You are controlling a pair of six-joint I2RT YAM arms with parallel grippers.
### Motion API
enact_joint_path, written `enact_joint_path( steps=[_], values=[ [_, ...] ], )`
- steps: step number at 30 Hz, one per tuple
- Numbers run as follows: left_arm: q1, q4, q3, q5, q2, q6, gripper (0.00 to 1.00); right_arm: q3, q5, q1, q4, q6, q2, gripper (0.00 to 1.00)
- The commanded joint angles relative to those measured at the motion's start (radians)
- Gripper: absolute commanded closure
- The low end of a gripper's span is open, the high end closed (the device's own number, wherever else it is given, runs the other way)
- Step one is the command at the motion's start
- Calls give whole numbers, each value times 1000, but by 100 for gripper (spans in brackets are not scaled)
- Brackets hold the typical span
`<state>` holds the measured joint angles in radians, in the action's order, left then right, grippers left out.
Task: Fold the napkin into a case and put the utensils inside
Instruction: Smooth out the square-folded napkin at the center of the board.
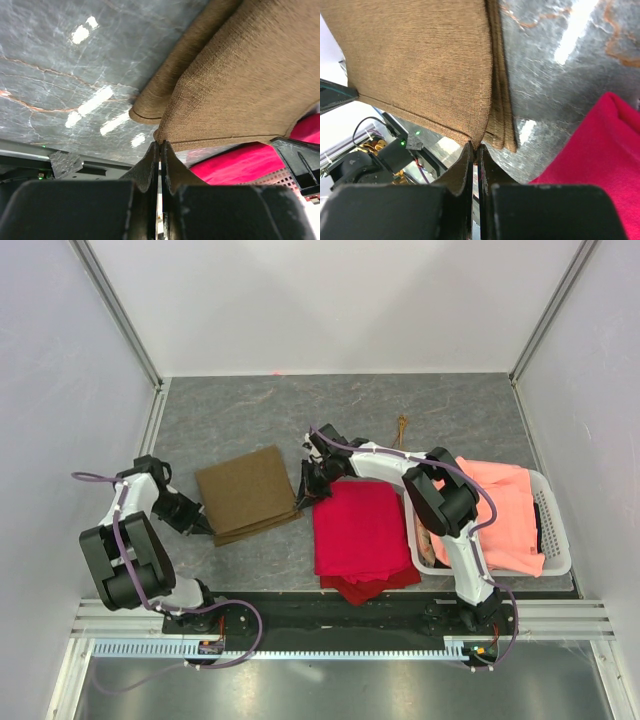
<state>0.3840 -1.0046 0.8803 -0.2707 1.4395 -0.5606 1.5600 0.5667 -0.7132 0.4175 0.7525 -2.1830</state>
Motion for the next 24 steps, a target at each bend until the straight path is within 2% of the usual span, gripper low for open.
enact_joint_path(
  steps=[1, 9, 12, 13, 14, 16, 20, 24],
  values=[
    [4, 3, -23, 28, 19, -19, 98, -20, -47, 11, 35, -30, 22, 100],
    [4, 35, -43, 50, 79, -9, 98, 14, -50, 12, 33, -45, -38, 100],
    [4, 40, -53, 30, 102, -1, 94, 29, -57, 14, 38, -48, -47, 97],
    [4, 37, -52, 28, 102, 2, 92, 41, -54, 14, 40, -51, -49, 94],
    [4, 31, -49, 33, 98, 5, 89, 49, -50, 14, 53, -53, -49, 86],
    [4, -5, -24, 54, 69, 13, 80, 70, -41, 14, 78, -65, -44, 78],
    [4, -72, 37, 70, 0, 14, 70, 113, -50, 15, 176, -119, 14, 60],
    [4, -81, 72, 13, -71, 4, 69, 159, -80, 15, 253, -176, 43, 52]
  ],
)
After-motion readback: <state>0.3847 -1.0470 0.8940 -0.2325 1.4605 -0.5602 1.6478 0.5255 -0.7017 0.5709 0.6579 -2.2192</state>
